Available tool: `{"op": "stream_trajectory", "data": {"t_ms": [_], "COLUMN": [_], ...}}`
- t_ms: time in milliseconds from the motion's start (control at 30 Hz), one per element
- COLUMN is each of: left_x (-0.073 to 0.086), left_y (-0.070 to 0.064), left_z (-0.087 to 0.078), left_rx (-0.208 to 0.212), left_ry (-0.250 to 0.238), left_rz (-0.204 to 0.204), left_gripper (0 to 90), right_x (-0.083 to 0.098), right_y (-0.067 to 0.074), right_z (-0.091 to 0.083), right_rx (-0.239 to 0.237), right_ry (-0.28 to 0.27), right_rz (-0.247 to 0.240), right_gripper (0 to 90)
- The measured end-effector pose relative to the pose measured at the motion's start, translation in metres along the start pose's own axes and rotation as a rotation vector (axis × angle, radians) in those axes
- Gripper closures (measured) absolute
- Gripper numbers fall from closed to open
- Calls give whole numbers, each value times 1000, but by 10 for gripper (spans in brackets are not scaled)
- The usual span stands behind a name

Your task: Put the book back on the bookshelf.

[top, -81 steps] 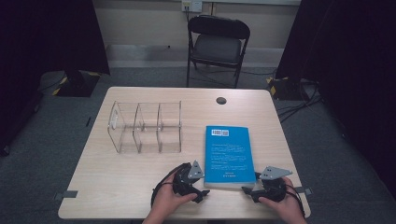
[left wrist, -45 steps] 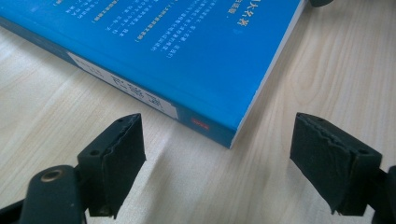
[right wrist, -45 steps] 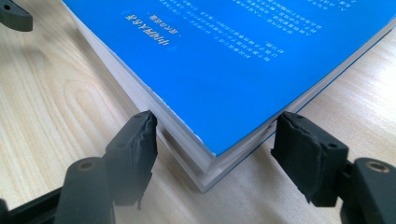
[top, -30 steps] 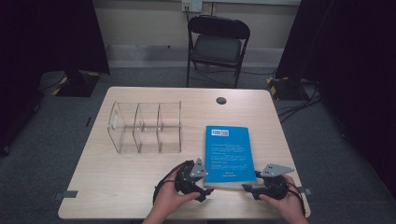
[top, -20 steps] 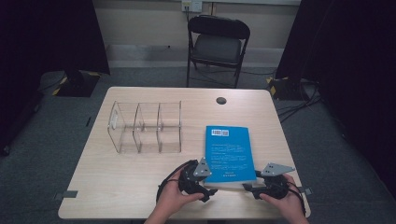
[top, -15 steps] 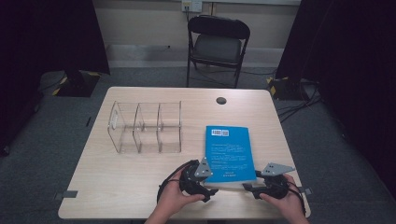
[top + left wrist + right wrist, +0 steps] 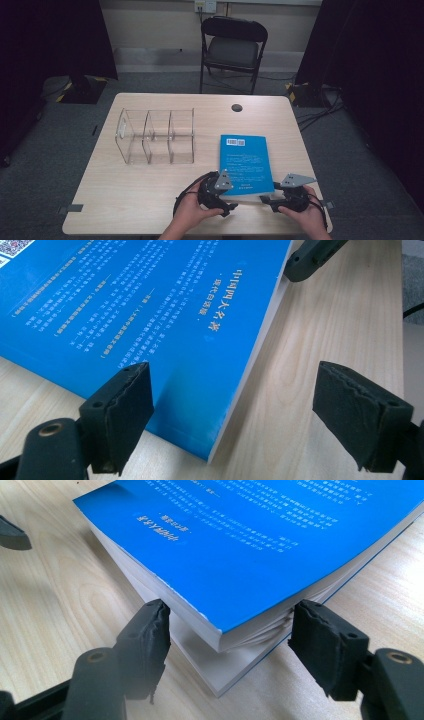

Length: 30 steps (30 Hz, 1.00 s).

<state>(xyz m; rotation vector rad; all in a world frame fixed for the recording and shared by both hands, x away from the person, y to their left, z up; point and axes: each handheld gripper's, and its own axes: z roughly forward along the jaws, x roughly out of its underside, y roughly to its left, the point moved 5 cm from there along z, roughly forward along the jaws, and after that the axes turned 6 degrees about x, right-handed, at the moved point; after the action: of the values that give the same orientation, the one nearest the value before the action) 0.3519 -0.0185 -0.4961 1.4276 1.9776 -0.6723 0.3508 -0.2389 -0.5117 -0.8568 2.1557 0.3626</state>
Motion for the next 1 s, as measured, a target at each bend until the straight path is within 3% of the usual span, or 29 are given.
{"op": "stream_trajectory", "data": {"t_ms": [533,700,1000], "left_x": [-8,-13,-22], "left_y": [6,4,5], "left_z": [17,24,36], "left_rx": [-15,-18,-41], "left_ry": [5,8,-18], "left_rz": [11,35,33], "left_gripper": [168,160,153], "right_x": [-3,-4,-7], "right_y": [0,-1,-1], "right_z": [-1,-1,-2], "right_rx": [-5,-5,-4], "right_ry": [-12,-14,-17], "right_rz": [11,10,16], "right_gripper": [323,323,324]}}
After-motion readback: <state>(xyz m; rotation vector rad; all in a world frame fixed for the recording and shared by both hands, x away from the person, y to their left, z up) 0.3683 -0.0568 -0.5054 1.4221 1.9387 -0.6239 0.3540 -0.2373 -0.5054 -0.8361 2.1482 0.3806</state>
